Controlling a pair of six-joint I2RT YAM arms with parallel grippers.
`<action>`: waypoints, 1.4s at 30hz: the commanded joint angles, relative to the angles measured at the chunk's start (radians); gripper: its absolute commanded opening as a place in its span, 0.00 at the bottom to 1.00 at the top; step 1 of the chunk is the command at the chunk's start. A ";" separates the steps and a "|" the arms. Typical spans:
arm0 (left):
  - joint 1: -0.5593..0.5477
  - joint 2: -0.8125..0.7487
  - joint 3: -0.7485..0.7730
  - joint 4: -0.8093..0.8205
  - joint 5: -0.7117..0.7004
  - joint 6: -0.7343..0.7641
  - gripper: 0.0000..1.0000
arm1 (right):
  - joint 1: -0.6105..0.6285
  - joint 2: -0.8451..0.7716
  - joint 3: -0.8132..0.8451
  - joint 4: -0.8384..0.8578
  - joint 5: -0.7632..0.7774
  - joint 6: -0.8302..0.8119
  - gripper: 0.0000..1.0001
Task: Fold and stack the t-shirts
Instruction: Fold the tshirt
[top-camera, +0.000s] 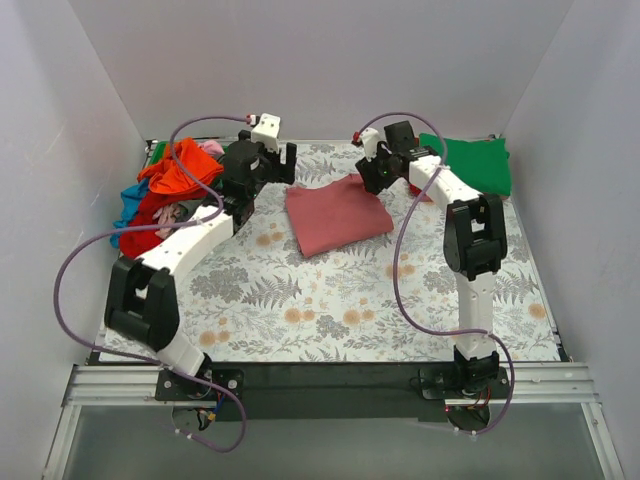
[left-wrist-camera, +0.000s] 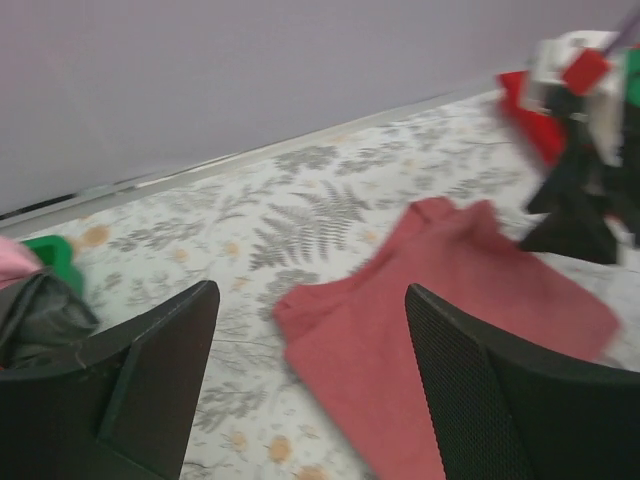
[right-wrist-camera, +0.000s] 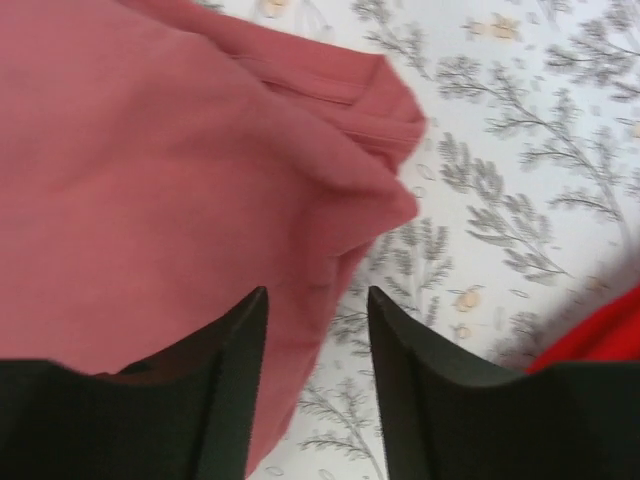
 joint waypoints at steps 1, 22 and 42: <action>0.001 -0.098 -0.092 -0.151 0.333 -0.183 0.73 | -0.023 -0.050 -0.007 -0.077 -0.379 -0.043 0.48; 0.103 0.270 -0.022 -0.205 0.279 -0.571 0.61 | -0.033 0.183 0.235 -0.100 -0.126 0.159 0.48; 0.132 0.459 0.201 -0.219 0.288 -0.614 0.20 | -0.048 0.163 0.209 -0.077 -0.117 0.167 0.44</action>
